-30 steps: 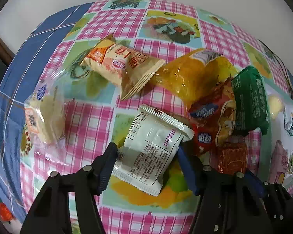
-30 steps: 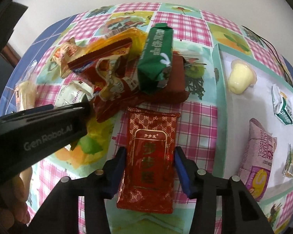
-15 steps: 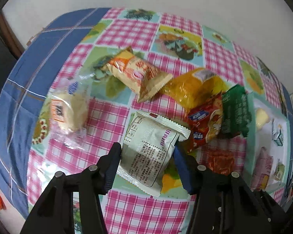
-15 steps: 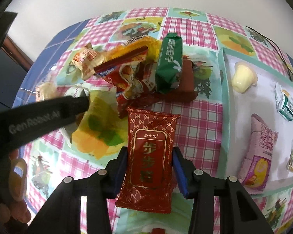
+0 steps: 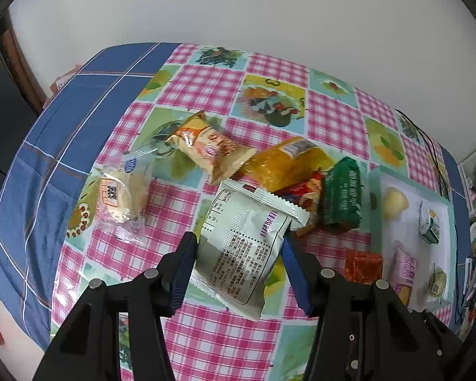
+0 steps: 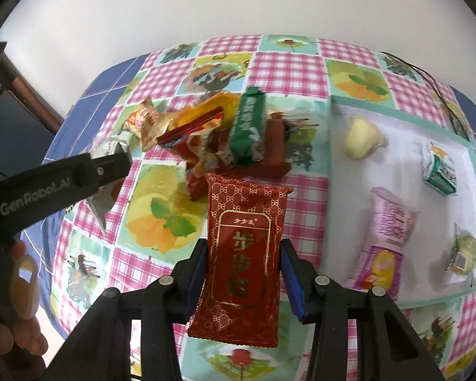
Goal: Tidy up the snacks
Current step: 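Carry the white pack and red pack into the tray and release both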
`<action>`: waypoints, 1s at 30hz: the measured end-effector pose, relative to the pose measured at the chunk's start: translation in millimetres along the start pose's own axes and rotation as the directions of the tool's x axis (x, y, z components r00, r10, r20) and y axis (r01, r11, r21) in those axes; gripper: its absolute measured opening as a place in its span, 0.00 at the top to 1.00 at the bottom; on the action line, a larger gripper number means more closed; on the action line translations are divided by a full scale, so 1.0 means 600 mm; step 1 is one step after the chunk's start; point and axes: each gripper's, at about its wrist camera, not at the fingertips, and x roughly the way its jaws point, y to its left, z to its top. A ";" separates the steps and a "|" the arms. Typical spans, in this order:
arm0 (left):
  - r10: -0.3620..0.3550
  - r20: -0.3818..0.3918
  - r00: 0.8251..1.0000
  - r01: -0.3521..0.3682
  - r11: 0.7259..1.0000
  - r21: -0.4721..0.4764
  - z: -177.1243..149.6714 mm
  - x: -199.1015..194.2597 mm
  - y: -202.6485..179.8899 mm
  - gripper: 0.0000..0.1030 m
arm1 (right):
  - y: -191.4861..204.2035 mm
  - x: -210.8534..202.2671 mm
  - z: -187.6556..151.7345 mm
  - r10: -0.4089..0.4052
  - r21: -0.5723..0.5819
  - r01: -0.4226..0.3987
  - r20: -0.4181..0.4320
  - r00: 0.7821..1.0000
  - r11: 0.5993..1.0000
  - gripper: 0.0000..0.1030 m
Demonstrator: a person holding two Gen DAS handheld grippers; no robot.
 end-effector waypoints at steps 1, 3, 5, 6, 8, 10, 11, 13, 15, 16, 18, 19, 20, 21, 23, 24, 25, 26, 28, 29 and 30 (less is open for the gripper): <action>0.001 0.002 1.000 -0.001 1.000 0.005 -0.001 0.000 -0.005 0.45 | -0.007 -0.003 0.000 -0.002 0.005 0.002 0.001 1.000 1.000 0.54; -0.003 0.005 1.000 0.003 1.000 0.015 -0.003 -0.003 -0.019 0.45 | -0.020 -0.008 0.000 -0.008 0.020 0.008 0.004 1.000 1.000 0.54; -0.005 0.007 1.000 0.005 1.000 0.026 -0.006 -0.005 -0.033 0.45 | -0.036 -0.014 0.000 -0.015 0.036 0.015 0.004 1.000 0.999 0.54; -0.008 0.009 1.000 0.008 0.999 0.032 -0.008 -0.006 -0.042 0.45 | -0.043 -0.016 0.000 -0.019 0.043 0.019 0.005 1.000 0.999 0.54; -0.018 0.008 1.000 0.018 0.999 0.043 -0.012 -0.008 -0.057 0.45 | -0.062 -0.021 0.001 -0.030 0.061 0.029 0.007 1.000 0.998 0.54; -0.027 0.008 1.000 0.027 0.998 0.053 -0.015 -0.010 -0.074 0.45 | -0.080 -0.027 0.001 -0.038 0.080 0.037 0.011 0.999 0.996 0.54; -0.031 0.008 0.999 0.031 0.998 0.062 -0.017 -0.011 -0.086 0.45 | -0.093 -0.032 0.000 -0.045 0.091 0.043 0.014 0.999 0.995 0.54; -0.039 0.007 0.999 0.039 0.996 0.081 -0.021 -0.011 -0.106 0.45 | -0.110 -0.039 -0.001 -0.057 0.106 0.055 0.018 0.998 0.993 0.54; -0.049 0.004 0.999 0.048 0.994 0.099 -0.026 -0.011 -0.127 0.45 | -0.134 -0.045 -0.003 -0.072 0.129 0.069 0.021 0.997 0.989 0.54; -0.055 0.001 0.998 0.055 0.992 0.109 -0.028 -0.011 -0.138 0.45 | -0.144 -0.047 -0.004 -0.078 0.139 0.074 0.022 0.997 0.987 0.54; -0.067 -0.005 0.998 0.067 0.988 0.138 -0.034 -0.009 -0.165 0.45 | -0.170 -0.054 -0.008 -0.089 0.165 0.084 0.024 0.996 0.983 0.54; -0.071 -0.007 0.997 0.071 0.986 0.151 -0.037 -0.008 -0.177 0.45 | -0.180 -0.057 -0.010 -0.094 0.176 0.088 0.025 0.995 0.980 0.54; -0.075 -0.009 0.997 0.075 0.984 0.161 -0.040 -0.007 -0.187 0.45 | -0.195 -0.061 -0.012 -0.102 0.189 0.096 0.026 0.994 0.977 0.54; -0.080 -0.013 0.997 0.081 0.981 0.175 -0.043 -0.005 -0.199 0.45 | -0.205 -0.064 -0.014 -0.109 0.198 0.102 0.027 0.994 0.975 0.54; -0.088 -0.018 0.996 0.089 0.975 0.201 -0.049 -0.001 -0.222 0.45 | -0.227 -0.070 -0.018 -0.123 0.219 0.114 0.029 0.992 0.969 0.54; -0.091 -0.020 0.996 0.093 0.970 0.222 -0.052 0.002 -0.237 0.45 | -0.241 -0.073 -0.020 -0.127 0.234 0.117 0.030 0.991 0.965 0.54; -0.092 -0.020 0.996 0.094 0.967 0.236 -0.054 0.004 -0.246 0.45 | -0.255 -0.076 -0.022 -0.130 0.250 0.118 0.032 0.991 0.961 0.54; -0.094 -0.020 0.995 0.096 0.962 0.257 -0.057 0.008 -0.259 0.45 | -0.268 -0.079 -0.024 -0.133 0.267 0.120 0.033 0.990 0.956 0.54; -0.099 -0.028 0.995 0.103 0.955 0.277 -0.060 0.016 -0.278 0.45 | -0.291 -0.084 -0.028 -0.142 0.295 0.126 0.035 0.989 0.947 0.54; -0.100 -0.031 0.994 0.105 0.953 0.283 -0.061 0.019 -0.284 0.45 | -0.299 -0.085 -0.029 -0.147 0.305 0.129 0.036 0.989 0.944 0.54; -0.103 -0.033 0.994 0.108 0.950 0.292 -0.063 0.023 -0.292 0.45 | -0.310 -0.086 -0.030 -0.153 0.315 0.133 0.038 0.987 0.940 0.54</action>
